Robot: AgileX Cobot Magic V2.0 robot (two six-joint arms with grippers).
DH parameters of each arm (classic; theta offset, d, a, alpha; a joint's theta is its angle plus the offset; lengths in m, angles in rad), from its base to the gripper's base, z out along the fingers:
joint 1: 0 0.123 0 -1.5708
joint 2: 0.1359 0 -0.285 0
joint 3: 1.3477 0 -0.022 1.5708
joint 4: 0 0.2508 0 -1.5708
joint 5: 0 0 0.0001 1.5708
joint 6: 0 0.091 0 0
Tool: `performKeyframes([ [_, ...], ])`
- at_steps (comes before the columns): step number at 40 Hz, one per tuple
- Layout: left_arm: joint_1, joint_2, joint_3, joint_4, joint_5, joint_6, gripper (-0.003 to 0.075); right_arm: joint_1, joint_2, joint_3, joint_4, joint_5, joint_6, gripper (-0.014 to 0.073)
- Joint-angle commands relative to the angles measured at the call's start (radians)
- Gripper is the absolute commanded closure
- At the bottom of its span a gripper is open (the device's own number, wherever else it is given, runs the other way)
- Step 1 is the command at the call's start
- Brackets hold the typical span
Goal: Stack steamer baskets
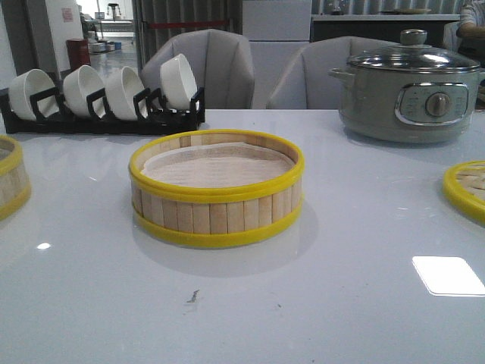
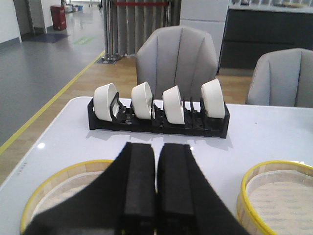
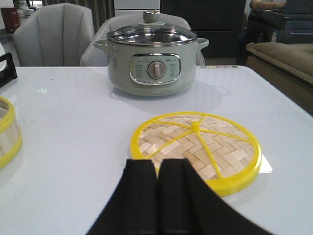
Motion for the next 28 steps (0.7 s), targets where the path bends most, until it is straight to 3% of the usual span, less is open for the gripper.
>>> performKeyframes([
  [1, 0.006, 0.136, -0.223, 0.046, 0.064, 0.0, 0.0637, -0.004, -0.02, -0.016, -0.003, -0.095, -0.011, 0.0559],
  [9, 0.006, 0.318, -0.456, 0.057, 0.215, 0.024, 0.0637, -0.004, -0.02, -0.016, -0.003, -0.095, -0.011, 0.0559],
  [20, 0.004, 0.382, -0.468, 0.042, 0.279, 0.024, 0.0637, -0.004, -0.02, -0.016, -0.003, -0.095, -0.011, 0.0559],
  [28, 0.004, 0.383, -0.468, 0.054, 0.236, 0.024, 0.0637, -0.004, -0.02, -0.016, -0.003, -0.095, -0.011, 0.0559],
])
